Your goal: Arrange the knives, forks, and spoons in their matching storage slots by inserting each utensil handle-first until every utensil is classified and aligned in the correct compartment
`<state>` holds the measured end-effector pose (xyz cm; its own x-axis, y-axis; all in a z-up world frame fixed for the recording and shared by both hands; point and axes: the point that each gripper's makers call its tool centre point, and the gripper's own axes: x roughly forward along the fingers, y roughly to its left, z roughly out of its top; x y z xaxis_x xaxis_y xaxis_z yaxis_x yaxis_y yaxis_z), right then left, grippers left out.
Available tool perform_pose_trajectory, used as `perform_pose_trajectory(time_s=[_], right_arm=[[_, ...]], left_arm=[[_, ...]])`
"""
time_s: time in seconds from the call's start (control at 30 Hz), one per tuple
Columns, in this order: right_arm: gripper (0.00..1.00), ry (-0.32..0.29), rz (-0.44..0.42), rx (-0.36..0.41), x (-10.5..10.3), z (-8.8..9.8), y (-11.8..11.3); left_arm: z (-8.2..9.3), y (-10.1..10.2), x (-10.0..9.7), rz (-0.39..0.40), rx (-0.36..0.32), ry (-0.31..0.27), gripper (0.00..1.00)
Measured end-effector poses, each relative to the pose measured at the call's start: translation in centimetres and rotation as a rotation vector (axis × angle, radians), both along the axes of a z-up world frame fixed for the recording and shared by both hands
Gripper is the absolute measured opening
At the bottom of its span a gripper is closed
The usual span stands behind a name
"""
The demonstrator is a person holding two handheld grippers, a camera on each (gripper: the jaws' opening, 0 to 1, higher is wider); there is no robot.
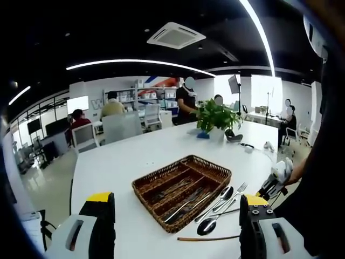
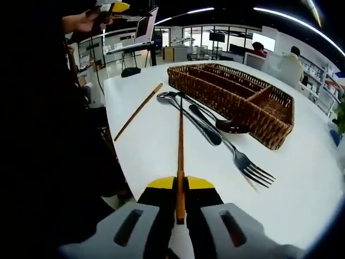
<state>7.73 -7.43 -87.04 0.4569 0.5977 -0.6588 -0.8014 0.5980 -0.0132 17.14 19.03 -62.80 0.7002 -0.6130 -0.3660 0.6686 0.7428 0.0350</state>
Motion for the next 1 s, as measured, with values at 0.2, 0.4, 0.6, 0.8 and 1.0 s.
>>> perform_pose_trajectory(time_s=[0.2,0.4,0.6,0.8,1.0], right_arm=[[0.03,-0.001,-0.012,0.006,0.3,0.7,0.1],[0.02,0.002,-0.003,0.013,0.5,1.8,0.3],[0.02,0.004,0.006,0.028,0.6,3.4,0.5],[0.02,0.013,-0.046,0.065,1.5,5.8,0.7],[0.02,-0.053,-0.159,0.125,4.2,10.0,0.0]], left_arm=[[0.1,0.1,0.0,0.003,0.000,-0.001,1.00],[0.1,0.3,-0.1,0.006,0.000,-0.002,1.00],[0.1,0.2,0.0,0.006,-0.003,-0.005,1.00],[0.1,0.0,0.1,0.003,-0.005,-0.008,1.00],[-0.1,-0.2,0.5,-0.007,-0.006,-0.005,1.00]])
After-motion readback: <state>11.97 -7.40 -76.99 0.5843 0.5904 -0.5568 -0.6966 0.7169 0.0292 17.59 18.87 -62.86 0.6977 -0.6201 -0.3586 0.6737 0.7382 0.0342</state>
